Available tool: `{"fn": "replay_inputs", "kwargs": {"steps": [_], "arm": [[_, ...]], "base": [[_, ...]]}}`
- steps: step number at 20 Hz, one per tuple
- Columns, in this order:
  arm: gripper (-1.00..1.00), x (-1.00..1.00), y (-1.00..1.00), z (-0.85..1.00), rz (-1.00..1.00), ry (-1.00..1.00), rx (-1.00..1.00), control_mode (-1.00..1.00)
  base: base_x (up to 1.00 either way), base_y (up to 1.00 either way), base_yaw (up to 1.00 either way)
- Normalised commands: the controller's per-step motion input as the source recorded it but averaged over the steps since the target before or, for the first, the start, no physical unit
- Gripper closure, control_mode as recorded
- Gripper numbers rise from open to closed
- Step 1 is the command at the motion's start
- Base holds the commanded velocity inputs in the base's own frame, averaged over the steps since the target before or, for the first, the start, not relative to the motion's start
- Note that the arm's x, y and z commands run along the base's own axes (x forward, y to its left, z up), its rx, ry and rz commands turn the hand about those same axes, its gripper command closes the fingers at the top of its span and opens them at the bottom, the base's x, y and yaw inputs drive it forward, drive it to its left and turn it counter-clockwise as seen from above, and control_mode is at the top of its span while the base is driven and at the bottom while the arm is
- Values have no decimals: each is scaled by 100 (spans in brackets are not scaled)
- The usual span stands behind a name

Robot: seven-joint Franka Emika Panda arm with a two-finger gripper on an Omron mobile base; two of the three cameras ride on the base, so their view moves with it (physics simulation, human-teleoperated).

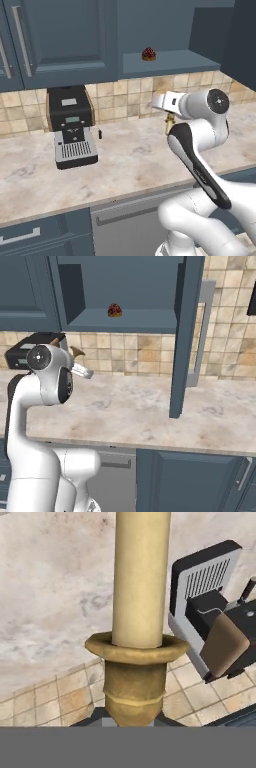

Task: Pick the candle and candle from the dining table and place them in the open cabinet. Close the cabinet after placing the objects.

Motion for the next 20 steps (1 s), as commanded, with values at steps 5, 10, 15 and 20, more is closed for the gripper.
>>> {"fn": "replay_inputs", "kwargs": {"steps": [5,10,15,20], "arm": [[100,0,0,25,-17,0,43,-100],[100,0,0,28,-14,2,59,-100],[100,0,0,34,-13,0,44,-100],[100,0,0,42,-17,1,34,-100]], "base": [[0,0,0],[0,0,0],[0,0,0],[0,0,0]]}}
